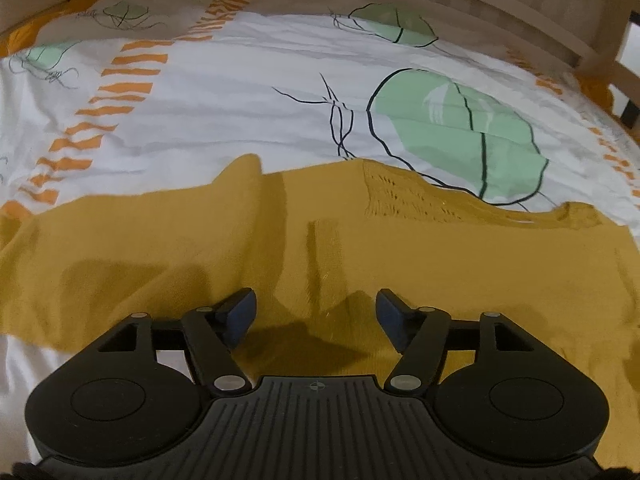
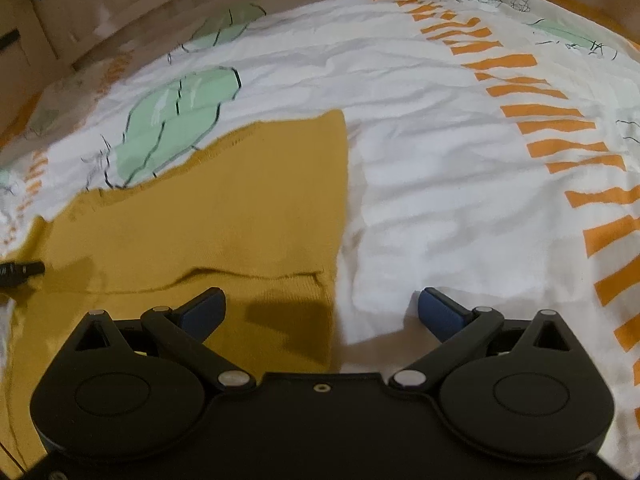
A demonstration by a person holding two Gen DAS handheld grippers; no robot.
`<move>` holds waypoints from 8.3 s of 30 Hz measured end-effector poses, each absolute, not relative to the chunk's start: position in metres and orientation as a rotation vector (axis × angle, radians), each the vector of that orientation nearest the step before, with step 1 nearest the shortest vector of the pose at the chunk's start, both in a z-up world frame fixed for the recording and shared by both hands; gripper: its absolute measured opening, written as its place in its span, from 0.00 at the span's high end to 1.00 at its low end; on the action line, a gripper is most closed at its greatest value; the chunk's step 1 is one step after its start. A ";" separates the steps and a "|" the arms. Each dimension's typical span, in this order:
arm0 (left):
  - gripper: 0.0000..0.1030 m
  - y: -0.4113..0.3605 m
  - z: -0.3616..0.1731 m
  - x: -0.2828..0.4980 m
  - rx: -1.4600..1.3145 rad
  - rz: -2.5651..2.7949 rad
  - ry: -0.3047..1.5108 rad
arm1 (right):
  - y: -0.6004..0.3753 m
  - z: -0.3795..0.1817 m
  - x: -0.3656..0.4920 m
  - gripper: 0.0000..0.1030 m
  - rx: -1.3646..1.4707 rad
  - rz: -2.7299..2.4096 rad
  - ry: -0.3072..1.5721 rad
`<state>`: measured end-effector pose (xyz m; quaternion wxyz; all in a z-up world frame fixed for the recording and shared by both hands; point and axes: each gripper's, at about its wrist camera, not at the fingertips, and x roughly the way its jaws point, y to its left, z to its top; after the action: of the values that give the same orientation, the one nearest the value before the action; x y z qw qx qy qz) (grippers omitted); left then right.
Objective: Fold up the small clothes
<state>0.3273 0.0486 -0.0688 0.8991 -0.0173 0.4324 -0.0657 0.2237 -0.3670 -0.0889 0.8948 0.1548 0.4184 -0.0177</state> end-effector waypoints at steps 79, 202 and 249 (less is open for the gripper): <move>0.94 0.079 0.077 0.304 -0.440 -0.260 0.515 | -0.289 -0.052 0.208 0.01 0.298 0.283 0.773; 0.16 0.020 -0.116 0.287 -0.076 -0.172 0.635 | -0.326 -0.080 0.281 0.49 0.335 0.000 0.730; 0.07 0.022 -0.087 0.194 0.050 -0.262 0.918 | -0.359 -0.069 0.110 0.17 0.456 -0.029 0.840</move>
<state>0.1939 0.0221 -0.0865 0.8880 0.0242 0.4415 -0.1261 0.1105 -0.3588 -0.0686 0.8879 0.2195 0.4040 -0.0141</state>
